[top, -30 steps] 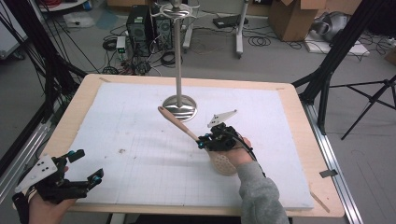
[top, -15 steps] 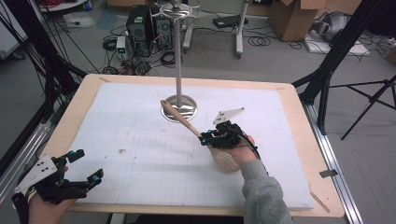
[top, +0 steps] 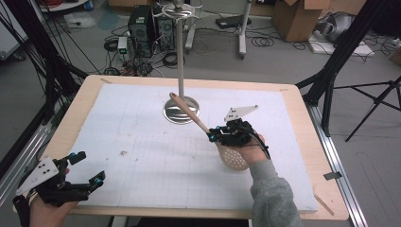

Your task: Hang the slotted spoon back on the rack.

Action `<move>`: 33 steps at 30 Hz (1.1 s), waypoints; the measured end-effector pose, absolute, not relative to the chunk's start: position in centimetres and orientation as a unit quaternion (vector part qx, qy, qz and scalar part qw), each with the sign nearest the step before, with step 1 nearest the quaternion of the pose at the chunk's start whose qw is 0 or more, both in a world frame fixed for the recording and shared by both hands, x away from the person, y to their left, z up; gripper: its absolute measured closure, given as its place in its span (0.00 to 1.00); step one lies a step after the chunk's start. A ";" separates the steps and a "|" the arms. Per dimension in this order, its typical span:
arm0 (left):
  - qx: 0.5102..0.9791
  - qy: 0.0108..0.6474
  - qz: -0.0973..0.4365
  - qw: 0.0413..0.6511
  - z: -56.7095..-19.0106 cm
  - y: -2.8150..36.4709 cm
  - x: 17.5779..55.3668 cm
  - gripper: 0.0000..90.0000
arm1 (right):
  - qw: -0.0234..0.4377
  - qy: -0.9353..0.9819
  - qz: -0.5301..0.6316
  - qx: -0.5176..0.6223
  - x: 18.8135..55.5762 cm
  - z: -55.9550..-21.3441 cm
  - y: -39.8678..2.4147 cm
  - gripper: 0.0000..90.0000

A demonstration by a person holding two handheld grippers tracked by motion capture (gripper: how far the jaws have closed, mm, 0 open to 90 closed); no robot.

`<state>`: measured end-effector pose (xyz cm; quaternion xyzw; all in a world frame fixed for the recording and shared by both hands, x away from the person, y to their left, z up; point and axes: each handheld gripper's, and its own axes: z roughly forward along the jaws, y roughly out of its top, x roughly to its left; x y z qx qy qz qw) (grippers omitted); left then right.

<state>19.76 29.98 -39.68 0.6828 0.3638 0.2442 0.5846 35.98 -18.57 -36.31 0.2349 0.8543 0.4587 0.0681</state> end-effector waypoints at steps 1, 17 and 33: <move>0.683 0.364 0.244 0.584 -39.7 30.0 19.8 0.02 | 0.069 0.853 0.461 0.234 36.0 -36.2 -18.6 0.87; 0.683 0.364 0.243 0.585 -39.7 30.0 19.8 0.02 | 0.081 0.840 0.482 0.233 36.0 -33.7 -19.7 0.87; 0.685 0.363 0.242 0.584 -39.7 30.0 19.8 0.02 | 0.090 0.832 0.496 0.232 36.2 -31.9 -20.7 0.87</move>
